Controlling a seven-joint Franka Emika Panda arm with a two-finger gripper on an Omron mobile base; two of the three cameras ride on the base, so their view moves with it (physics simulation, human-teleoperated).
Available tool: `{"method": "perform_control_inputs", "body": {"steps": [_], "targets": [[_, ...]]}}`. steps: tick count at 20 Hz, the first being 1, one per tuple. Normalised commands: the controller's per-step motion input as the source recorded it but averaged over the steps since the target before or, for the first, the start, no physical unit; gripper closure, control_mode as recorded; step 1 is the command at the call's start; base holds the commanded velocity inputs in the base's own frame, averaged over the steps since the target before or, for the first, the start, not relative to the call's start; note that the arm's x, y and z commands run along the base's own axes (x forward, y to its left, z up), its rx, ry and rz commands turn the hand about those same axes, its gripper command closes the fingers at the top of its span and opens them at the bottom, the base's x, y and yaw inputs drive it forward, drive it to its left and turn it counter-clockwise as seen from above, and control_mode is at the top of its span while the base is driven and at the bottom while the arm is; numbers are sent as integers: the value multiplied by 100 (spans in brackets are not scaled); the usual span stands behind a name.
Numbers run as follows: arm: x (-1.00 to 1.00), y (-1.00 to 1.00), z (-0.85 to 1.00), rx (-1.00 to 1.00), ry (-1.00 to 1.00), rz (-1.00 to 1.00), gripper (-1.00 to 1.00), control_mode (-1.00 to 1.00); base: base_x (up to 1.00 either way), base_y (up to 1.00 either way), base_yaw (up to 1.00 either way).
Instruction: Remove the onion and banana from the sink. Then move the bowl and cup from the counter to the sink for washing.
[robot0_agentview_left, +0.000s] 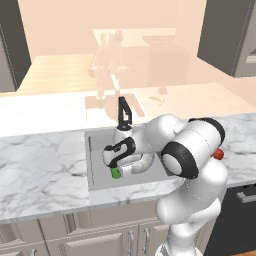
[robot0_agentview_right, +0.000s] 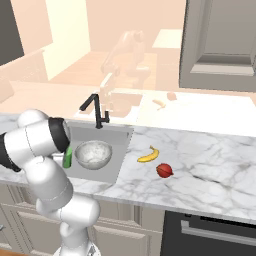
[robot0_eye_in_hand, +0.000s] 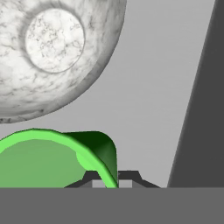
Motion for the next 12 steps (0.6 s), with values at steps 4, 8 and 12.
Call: {"method": "perform_control_inputs", "body": {"steps": [4, 8, 12], "targets": [[11, 2, -9, 0, 0, 0, 100, -100, 0, 0, 0], [8, 4, -11, 0, 0, 0, 100, -100, 0, 0, 0], [10, 5, -10, 0, 0, 0, 100, -100, 0, 0, 0]]}}
